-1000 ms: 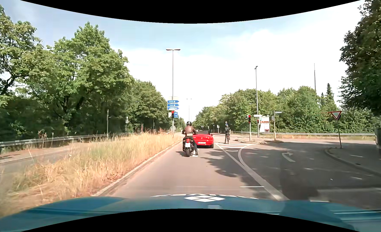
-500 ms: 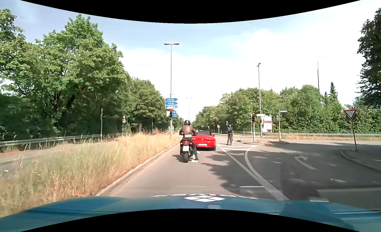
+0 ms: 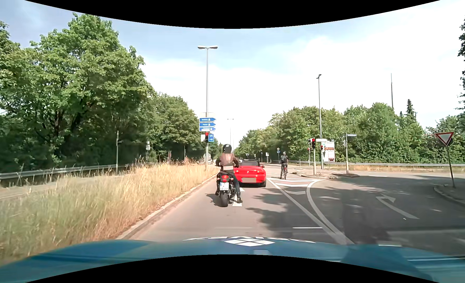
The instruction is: Follow the waypoints while adhering to traffic rules and regulations
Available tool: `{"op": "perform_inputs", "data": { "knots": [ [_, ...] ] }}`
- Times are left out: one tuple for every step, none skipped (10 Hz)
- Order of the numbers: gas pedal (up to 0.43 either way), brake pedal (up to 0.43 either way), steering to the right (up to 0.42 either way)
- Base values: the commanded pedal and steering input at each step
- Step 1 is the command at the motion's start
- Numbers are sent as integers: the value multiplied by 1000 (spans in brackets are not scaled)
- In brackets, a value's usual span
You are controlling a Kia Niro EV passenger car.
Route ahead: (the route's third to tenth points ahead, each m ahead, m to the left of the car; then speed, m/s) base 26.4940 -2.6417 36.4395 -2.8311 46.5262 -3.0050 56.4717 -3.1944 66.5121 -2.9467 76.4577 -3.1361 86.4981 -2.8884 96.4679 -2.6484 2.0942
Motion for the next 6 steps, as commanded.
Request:
{"op": "perform_inputs", "data": {
  "knots": [
    [0, 177, -2],
    [0, 177, -3],
    [0, 171, -2],
    [0, 177, -2],
    [0, 177, -2],
    [0, 165, -2]
  ]
}}
